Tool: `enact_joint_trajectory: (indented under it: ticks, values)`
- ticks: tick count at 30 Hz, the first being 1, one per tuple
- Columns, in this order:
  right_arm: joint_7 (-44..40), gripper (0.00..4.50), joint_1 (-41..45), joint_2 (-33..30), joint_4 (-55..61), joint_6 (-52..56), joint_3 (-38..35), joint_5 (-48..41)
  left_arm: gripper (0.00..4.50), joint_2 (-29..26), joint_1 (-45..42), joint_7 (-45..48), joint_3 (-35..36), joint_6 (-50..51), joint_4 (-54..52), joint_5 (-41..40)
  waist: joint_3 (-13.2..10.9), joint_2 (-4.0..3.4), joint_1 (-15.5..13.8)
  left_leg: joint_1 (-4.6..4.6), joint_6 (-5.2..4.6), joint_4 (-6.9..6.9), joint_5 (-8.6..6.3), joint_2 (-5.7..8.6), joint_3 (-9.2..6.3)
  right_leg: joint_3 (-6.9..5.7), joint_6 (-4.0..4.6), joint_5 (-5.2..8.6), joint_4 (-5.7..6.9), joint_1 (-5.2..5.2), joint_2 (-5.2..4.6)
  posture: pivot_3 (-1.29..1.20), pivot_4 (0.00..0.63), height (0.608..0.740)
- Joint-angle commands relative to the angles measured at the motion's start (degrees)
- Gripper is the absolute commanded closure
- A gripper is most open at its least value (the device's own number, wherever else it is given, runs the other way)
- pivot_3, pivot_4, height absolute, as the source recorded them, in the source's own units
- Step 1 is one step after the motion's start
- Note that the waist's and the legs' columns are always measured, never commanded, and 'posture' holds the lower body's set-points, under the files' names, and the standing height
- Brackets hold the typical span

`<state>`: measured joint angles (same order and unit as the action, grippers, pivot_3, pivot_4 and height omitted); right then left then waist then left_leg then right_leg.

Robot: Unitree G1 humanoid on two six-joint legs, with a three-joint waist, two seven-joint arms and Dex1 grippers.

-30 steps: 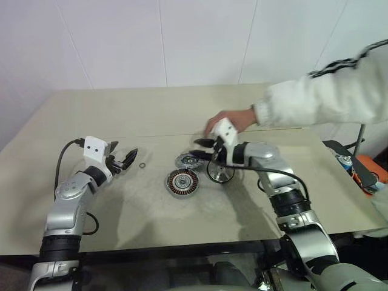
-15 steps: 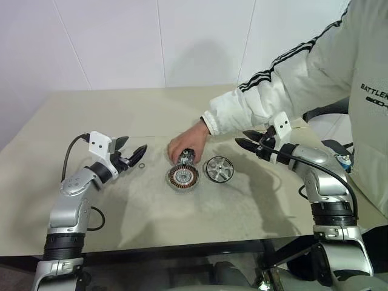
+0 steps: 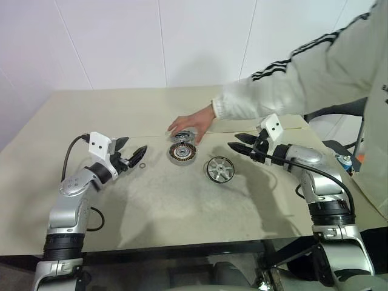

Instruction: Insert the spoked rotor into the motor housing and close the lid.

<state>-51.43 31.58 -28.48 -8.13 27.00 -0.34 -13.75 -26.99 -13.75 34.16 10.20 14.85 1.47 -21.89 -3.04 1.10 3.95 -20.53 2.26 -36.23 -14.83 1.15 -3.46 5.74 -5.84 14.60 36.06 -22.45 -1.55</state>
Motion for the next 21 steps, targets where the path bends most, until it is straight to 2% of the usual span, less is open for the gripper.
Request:
enact_joint_trajectory:
  ticks: [1, 6, 14, 21]
  values:
    - [-2.9, 2.5, 5.6, 0.1, 0.0, -3.1, 2.4, 0.0, 0.65, -0.6, -0.8, 0.0, 1.6, -0.5, -1.6, -0.6, 0.0, -0.01, 0.1, 0.01, 0.0, 0.0, 0.0, 0.0, 0.0, 0.0, 0.0, 0.0, 0.01, 0.0, 0.0, 0.0, 0.0, 0.74]
    - [-7.0, 2.5, 13.2, 4.5, -5.9, -8.6, 9.9, 2.9, 0.65, 1.3, -1.0, -0.1, 3.9, 0.8, -2.9, -4.9, 0.0, 0.0, 0.1, 0.07, 0.0, 0.01, 0.0, -0.04, -0.02, -0.02, 0.01, -0.01, 0.05, 0.01, 0.03, 0.0, 0.0, 0.74]
    - [-12.8, 2.5, 21.4, 10.3, -18.9, -18.2, 16.0, 6.6, 0.65, 0.9, 1.7, -1.5, 7.2, 4.1, -7.9, -8.6, 0.0, 0.02, 0.0, -0.08, 0.01, 0.02, 0.0, -0.01, -0.05, -0.05, 0.09, -0.08, -0.01, -0.05, -0.1, 0.0, 0.0, 0.74]
    - [-14.6, 2.5, 27.0, 16.0, -37.7, -29.6, 20.5, 13.5, 0.65, 1.4, 4.2, -3.2, 8.5, 5.7, -11.8, -10.2, 0.0, 0.01, 0.2, 0.05, 0.01, 0.02, 0.0, -0.04, -0.07, -0.06, 0.11, -0.08, 0.1, -0.03, -0.02, 0.0, 0.0, 0.74]
